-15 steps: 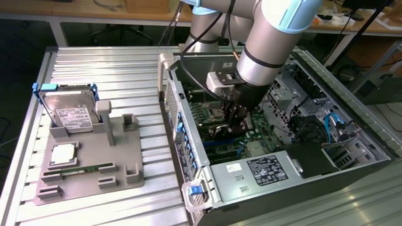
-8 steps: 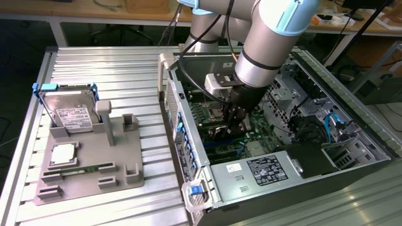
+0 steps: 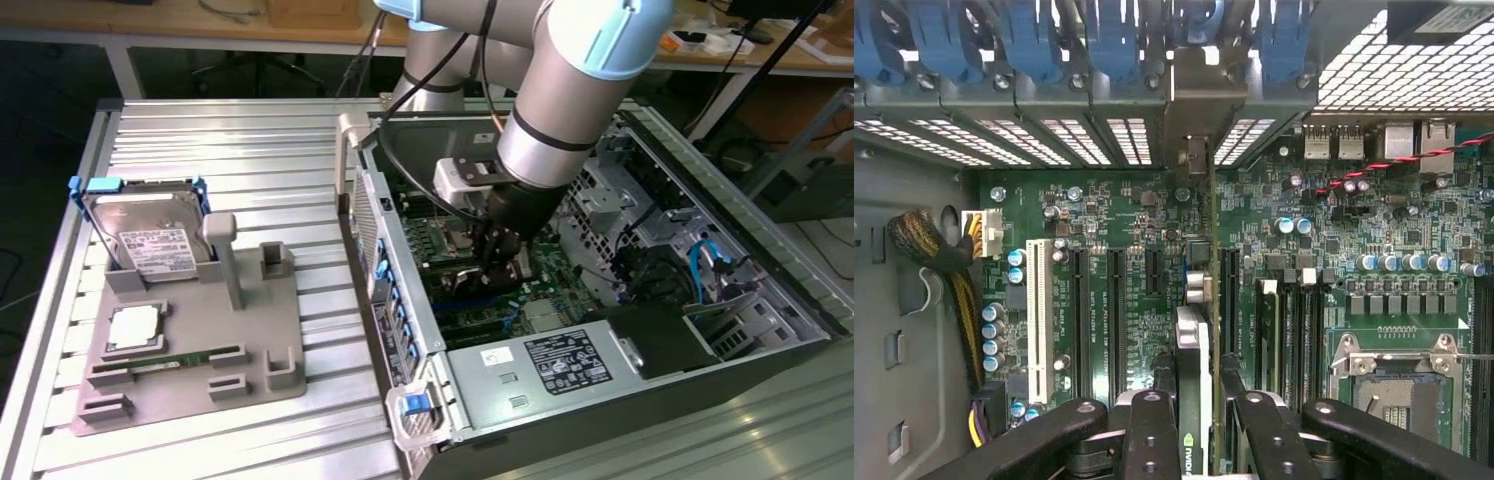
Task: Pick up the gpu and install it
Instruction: 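Insert the gpu into the slot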
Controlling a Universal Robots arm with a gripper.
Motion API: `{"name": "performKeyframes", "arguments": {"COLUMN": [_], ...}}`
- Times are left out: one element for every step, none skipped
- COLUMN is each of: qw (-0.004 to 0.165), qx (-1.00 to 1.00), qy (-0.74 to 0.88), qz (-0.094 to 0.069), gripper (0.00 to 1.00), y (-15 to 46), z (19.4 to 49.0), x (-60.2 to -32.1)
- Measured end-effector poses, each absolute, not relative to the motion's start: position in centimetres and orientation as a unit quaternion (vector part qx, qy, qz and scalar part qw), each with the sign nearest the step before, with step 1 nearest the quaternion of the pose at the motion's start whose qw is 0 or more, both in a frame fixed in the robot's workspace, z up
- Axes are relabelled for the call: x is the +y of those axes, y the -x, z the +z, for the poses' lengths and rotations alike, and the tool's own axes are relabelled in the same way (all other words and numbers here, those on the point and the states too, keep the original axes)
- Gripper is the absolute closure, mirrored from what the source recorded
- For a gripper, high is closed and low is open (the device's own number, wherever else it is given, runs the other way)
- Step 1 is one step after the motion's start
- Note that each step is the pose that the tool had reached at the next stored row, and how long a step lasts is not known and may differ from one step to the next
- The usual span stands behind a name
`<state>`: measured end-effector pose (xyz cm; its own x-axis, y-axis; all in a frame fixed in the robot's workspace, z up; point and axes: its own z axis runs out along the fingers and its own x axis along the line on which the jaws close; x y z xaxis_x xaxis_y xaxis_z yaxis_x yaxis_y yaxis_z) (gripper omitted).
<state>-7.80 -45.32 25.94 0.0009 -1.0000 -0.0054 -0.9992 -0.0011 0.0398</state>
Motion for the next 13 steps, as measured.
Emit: {"name": "performKeyframes", "arguments": {"qw": [0.012,0.013,0.013,0.013,0.013,0.013,0.013,0.013,0.013,0.013,0.013,0.013,0.013], "qx": [-0.707,-0.707,-0.707,-0.707,-0.707,-0.707,-0.707,-0.707,-0.707,-0.707,-0.707,-0.707,-0.707], "qy": [-0.707,-0.707,-0.707,-0.707,-0.707,-0.707,-0.707,-0.707,-0.707,-0.707,-0.707,-0.707,-0.707], "qz": [-0.016,-0.016,-0.016,-0.016,-0.016,-0.016,-0.015,-0.015,-0.015,-0.015,-0.015,-0.015,-0.015], "gripper": [0.73,0.73,0.73,0.73,0.73,0.73,0.73,0.73,0.73,0.73,0.73,0.73,0.73], "y": [7.80,7.81,7.81,7.82,7.82,7.82,7.82,7.83,7.85,7.86,7.86,7.86,7.86], "z": [26.09,26.24,26.28,26.30,26.30,26.30,26.31,26.32,26.32,26.32,26.32,26.32,26.32], "x": [-45.32,-45.33,-45.33,-45.32,-45.32,-45.32,-45.33,-45.33,-45.32,-45.32,-45.32,-45.32,-45.33]}}
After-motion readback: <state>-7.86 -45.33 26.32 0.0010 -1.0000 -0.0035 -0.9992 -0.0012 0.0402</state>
